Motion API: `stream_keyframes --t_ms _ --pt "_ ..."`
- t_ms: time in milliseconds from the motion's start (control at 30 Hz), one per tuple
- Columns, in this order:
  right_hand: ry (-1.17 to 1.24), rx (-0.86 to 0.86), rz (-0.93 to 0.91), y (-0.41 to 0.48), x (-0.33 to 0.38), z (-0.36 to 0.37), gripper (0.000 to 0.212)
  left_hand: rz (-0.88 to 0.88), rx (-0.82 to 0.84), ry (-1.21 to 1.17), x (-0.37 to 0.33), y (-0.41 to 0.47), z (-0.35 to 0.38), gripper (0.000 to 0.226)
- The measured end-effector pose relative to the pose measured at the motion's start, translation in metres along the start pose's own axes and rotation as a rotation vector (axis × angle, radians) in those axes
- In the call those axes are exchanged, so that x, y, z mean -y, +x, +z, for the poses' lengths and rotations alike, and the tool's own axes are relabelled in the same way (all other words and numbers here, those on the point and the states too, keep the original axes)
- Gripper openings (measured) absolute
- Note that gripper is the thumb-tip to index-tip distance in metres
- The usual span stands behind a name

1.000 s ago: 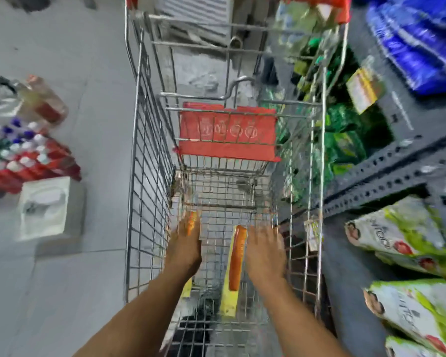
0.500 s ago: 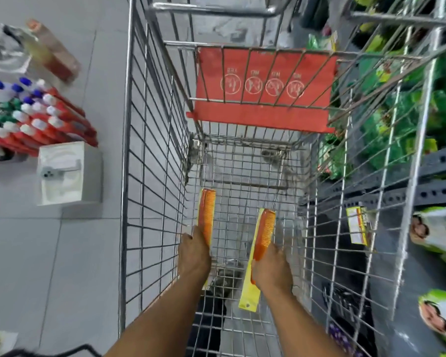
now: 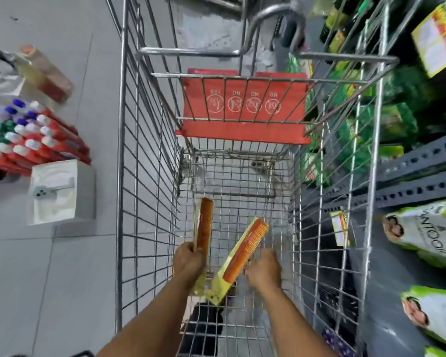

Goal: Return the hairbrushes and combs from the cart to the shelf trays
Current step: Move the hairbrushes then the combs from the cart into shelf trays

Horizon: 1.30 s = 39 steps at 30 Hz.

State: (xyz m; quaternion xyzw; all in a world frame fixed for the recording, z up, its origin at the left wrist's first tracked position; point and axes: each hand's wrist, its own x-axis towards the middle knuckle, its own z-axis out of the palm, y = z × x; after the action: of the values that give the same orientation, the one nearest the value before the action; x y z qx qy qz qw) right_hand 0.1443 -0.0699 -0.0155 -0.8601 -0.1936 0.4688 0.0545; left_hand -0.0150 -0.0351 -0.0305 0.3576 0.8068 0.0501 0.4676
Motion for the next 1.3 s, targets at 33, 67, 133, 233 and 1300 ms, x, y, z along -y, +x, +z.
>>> stream_keyframes --t_ms 33,67,133,233,1300 --pt "-0.017 0.018 -0.012 -0.002 -0.001 -0.004 0.015 -0.011 0.013 -0.025 0.001 -0.001 -0.001 0.014" --pt "-0.026 0.042 -0.013 -0.006 -0.002 -0.005 0.024 -0.012 0.022 -0.04 -0.001 -0.005 -0.004 0.014" --pt "-0.033 0.082 0.005 -0.01 -0.002 -0.001 0.042 -0.016 0.033 -0.052 0.0 -0.008 -0.004 0.012" --pt "-0.034 0.074 0.03 -0.011 -0.002 0.015 0.055 0.004 0.022 -0.044 0.004 -0.011 -0.005 0.006" --pt "0.37 -0.041 -0.082 -0.03 -0.001 -0.037 0.022 0.051 0.284 -0.379 -0.023 -0.05 -0.018 0.021"
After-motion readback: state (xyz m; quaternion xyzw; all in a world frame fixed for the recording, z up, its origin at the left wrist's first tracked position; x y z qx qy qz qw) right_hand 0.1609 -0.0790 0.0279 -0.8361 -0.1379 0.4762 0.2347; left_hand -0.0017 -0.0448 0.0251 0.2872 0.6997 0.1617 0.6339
